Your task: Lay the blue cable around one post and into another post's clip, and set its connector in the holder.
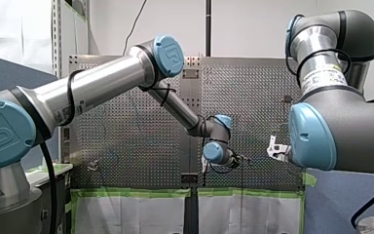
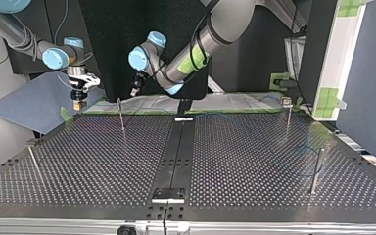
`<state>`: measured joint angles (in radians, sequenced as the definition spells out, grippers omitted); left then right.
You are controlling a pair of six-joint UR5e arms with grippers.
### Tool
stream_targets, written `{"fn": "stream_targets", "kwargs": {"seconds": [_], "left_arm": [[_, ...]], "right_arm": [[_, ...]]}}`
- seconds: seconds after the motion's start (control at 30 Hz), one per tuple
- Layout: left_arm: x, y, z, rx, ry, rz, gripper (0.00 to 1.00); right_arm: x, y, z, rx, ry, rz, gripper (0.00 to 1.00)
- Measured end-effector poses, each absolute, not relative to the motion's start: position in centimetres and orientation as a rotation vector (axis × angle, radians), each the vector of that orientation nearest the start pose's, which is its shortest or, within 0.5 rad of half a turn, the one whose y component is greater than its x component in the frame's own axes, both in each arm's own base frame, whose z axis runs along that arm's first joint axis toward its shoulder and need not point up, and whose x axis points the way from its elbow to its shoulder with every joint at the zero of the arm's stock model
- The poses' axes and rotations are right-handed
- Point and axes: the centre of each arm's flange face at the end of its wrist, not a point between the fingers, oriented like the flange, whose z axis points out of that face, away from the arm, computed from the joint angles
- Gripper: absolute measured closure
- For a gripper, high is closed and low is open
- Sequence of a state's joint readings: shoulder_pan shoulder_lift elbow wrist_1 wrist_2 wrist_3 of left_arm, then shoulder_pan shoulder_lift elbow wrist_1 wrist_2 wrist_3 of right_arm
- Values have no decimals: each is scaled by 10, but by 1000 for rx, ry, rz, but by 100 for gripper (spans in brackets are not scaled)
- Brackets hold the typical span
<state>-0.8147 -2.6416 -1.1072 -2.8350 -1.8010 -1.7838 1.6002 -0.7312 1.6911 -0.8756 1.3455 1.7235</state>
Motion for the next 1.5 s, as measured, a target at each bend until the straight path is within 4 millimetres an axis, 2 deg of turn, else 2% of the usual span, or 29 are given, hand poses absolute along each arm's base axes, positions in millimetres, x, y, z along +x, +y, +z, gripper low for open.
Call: {"fn": "stream_targets", "kwargs": {"seconds": [0.4,0.6,0.9,1.5], "left_arm": [[439,-625,18,404,1859,-464,0],[429,-618,21,433,1876,-379,0],[426,-605,58,394,1805,-377,0],[414,-572,136,186,1657,-500,0]], "right_arm": [[176,-624,18,1392,-1279,1468,75],[176,-625,18,1394,-1279,1467,75],[178,-625,19,1395,-1278,1470,75],[178,-626,19,1395,-1281,1474,75]]}}
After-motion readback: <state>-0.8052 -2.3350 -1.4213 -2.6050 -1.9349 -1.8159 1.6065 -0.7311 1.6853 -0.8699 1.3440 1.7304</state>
